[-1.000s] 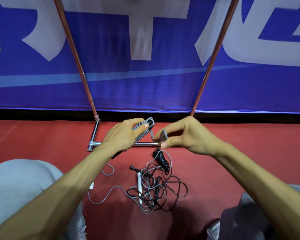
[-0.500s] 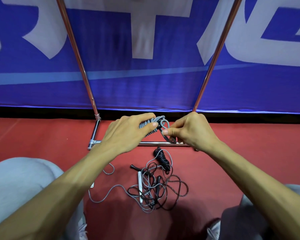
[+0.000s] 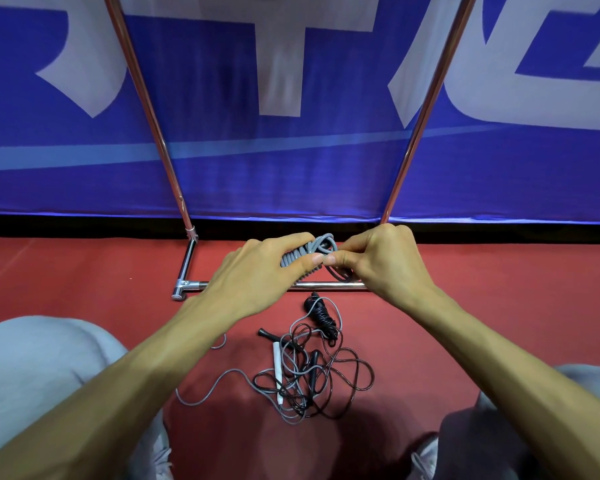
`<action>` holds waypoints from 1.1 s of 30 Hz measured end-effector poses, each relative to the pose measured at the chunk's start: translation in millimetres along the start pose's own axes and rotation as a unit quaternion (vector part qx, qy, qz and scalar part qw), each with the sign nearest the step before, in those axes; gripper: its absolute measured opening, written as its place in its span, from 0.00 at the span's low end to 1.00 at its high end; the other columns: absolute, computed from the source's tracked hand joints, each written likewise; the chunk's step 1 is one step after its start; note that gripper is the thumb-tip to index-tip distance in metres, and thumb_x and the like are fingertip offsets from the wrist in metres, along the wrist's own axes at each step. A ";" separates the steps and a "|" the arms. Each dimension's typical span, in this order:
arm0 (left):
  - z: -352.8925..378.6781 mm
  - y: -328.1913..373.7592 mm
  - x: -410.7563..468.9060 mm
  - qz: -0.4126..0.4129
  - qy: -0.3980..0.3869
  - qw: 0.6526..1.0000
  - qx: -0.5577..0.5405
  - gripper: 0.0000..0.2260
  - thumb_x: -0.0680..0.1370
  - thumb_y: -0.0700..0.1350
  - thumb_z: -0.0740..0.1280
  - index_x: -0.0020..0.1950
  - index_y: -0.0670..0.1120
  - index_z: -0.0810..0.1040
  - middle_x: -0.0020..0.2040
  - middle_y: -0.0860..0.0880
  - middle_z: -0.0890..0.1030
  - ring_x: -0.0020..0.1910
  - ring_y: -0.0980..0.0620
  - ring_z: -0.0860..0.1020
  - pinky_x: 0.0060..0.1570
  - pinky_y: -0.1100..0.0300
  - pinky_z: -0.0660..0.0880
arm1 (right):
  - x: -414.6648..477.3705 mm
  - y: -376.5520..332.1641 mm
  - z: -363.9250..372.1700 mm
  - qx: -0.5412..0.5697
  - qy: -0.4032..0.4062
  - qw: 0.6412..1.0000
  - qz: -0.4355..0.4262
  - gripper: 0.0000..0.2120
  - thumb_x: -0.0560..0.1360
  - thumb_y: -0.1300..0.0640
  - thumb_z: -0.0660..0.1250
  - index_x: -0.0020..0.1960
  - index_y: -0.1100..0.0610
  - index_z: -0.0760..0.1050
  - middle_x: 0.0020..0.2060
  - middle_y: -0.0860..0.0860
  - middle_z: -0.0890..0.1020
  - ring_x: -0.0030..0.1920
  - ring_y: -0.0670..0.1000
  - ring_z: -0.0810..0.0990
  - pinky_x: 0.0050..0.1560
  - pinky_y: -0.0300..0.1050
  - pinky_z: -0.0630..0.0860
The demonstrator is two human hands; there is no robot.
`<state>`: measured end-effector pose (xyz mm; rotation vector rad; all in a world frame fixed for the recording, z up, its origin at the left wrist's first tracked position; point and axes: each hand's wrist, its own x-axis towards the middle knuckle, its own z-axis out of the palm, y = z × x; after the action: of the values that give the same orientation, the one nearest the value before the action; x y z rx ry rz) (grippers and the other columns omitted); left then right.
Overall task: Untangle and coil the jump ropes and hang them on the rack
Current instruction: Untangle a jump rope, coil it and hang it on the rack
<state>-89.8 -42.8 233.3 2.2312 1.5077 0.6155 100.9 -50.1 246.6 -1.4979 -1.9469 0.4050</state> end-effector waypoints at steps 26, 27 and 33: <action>8.5 2.8 1.4 -0.008 0.007 0.999 -0.038 0.16 0.76 0.68 0.59 0.64 0.73 0.68 0.39 0.57 0.82 0.33 0.55 0.77 0.40 0.49 0.78 | 5.0 8.1 10.5 0.226 0.019 0.962 0.151 0.13 0.63 0.60 0.80 0.34 0.55 0.74 0.23 0.49 0.76 0.28 0.47 0.73 0.35 0.44 0.71; 10.0 3.5 1.0 -0.013 -0.006 0.999 -0.041 0.16 0.76 0.68 0.58 0.63 0.72 0.70 0.33 0.55 0.79 0.29 0.54 0.75 0.37 0.48 0.79 | 4.3 8.3 11.9 0.233 0.012 0.960 0.155 0.13 0.63 0.61 0.79 0.34 0.56 0.74 0.24 0.49 0.75 0.28 0.47 0.72 0.35 0.44 0.71; 8.2 1.6 0.8 -0.013 -0.050 0.997 -0.049 0.19 0.74 0.70 0.58 0.59 0.65 0.75 0.37 0.47 0.81 0.28 0.53 0.75 0.37 0.47 0.77 | -0.6 6.9 14.5 0.254 -0.003 0.950 0.181 0.12 0.66 0.63 0.78 0.34 0.57 0.74 0.24 0.48 0.76 0.25 0.43 0.73 0.29 0.37 0.68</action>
<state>-83.9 -43.1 227.4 2.1312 1.4245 0.5494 96.7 -46.6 231.5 -1.4884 -1.4109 0.9883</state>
